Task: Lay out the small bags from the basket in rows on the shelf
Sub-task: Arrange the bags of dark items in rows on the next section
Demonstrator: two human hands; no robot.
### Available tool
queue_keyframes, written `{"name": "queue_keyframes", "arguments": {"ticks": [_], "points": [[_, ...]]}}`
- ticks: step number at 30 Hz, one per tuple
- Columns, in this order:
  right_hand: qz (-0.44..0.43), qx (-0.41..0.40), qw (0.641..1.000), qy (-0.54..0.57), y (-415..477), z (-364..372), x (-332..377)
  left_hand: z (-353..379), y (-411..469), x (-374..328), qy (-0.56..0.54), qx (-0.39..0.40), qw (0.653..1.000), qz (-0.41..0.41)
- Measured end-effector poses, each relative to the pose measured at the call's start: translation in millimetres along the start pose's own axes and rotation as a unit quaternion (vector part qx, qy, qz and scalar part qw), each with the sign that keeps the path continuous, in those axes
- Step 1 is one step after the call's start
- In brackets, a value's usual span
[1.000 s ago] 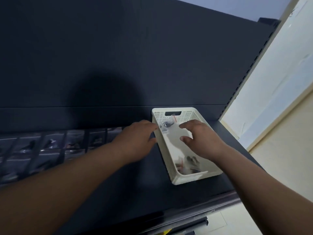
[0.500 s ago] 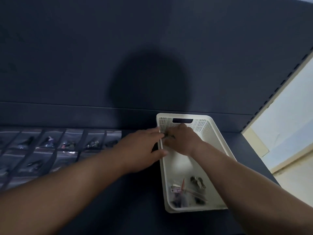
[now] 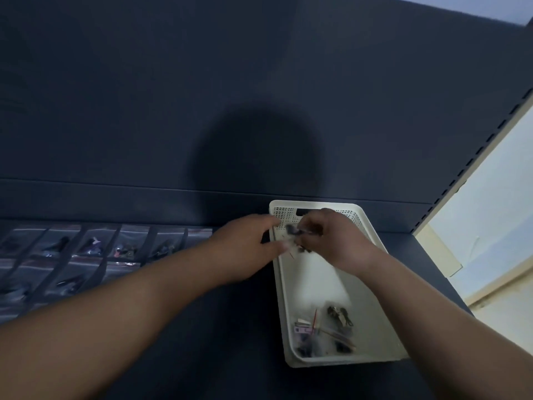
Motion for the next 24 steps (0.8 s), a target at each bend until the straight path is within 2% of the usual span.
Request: {"name": "queue_keyframes", "arguments": {"ticks": [3,6,7,10,12,15,18,21,22,24], "points": [[-0.046,-0.031,0.998,0.012,-21.7,-10.2,28.4,-5.1,1.5,-9.6,-0.196,-0.020,0.978,-0.072],[-0.067,-0.031,0.997,0.026,-37.5,-6.9,53.4,-8.2,-7.4,-20.9,-0.399,0.023,0.909,-0.120],[-0.068,-0.026,0.997,0.041,-41.4,-4.1,60.1,-8.7,-11.7,-20.8,-0.428,0.028,0.895,-0.123],[-0.055,-0.001,0.994,0.092,-47.5,3.9,73.0,-11.8,-25.4,-12.5,-0.456,0.016,0.879,-0.139],[-0.024,0.027,0.981,0.190,-50.8,8.2,80.4,-15.5,-34.3,-1.9,-0.472,-0.008,0.867,-0.161],[0.039,0.033,0.931,0.361,-54.0,19.6,94.5,-23.0,-48.4,14.1,-0.482,-0.032,0.859,-0.169],[0.109,0.035,0.906,0.409,-55.8,41.9,109.1,-34.1,-66.8,29.9,-0.491,-0.041,0.854,-0.166],[0.166,0.101,0.841,0.506,-59.6,70.8,131.8,-47.9,-88.2,48.6,-0.471,-0.025,0.867,-0.161],[0.181,0.103,0.818,0.536,-61.0,79.5,140.2,-52.8,-96.0,55.3,-0.466,-0.018,0.870,-0.162],[0.197,0.073,0.799,0.563,-62.9,96.3,155.9,-63.4,-112.2,68.9,-0.457,-0.013,0.872,-0.173]]}}
Point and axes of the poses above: each hand's wrist, its own y-axis towards the middle knuckle, its own z-axis out of the palm, x = y × z, the point moved 1 cm from there along y, towards the middle knuckle, and after that the axes turned 3 degrees about z, right-handed, at the moved point
